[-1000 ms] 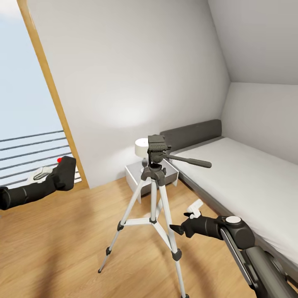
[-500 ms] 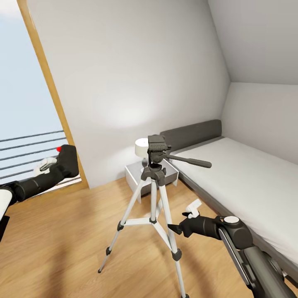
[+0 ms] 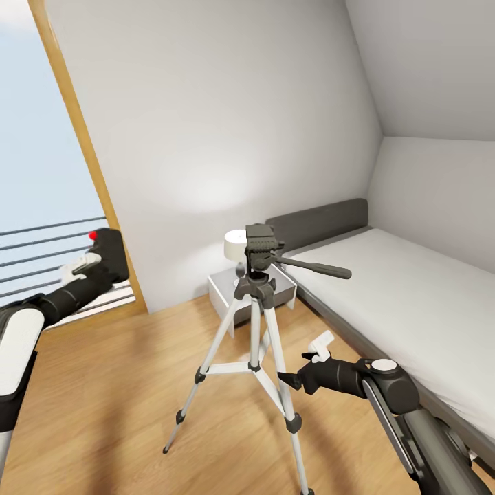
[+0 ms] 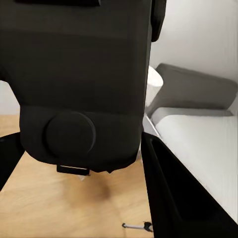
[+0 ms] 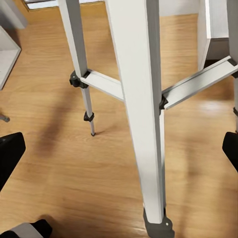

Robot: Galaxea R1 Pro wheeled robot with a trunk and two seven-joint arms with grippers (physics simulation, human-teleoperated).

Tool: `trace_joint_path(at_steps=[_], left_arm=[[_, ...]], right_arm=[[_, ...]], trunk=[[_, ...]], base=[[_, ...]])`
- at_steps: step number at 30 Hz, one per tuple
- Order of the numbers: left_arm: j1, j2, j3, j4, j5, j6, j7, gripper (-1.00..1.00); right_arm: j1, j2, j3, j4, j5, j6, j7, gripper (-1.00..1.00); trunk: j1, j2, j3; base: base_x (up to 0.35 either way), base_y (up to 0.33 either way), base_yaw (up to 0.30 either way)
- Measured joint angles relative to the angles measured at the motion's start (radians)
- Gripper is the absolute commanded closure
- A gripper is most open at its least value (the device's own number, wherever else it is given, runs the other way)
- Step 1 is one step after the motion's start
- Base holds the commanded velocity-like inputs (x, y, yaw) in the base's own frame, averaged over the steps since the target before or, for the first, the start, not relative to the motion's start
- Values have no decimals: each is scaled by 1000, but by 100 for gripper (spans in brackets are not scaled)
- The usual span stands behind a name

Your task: Attach the digital camera to the camera tripod in the bedroom.

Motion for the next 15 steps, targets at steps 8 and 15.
trace_joint_path(at_steps=[8, 15], left_arm=[[-13, 78, -47, -11, -17, 88, -84, 100], [-61, 194, -151, -13, -19, 154, -183, 100]], right_arm=[[0, -1, 2, 0, 0, -1, 1, -100], [1, -2, 3, 0, 0, 0, 1, -100]], trunk=[[0, 0, 0], [0, 0, 0]], base=[[0, 0, 0], [0, 0, 0]])
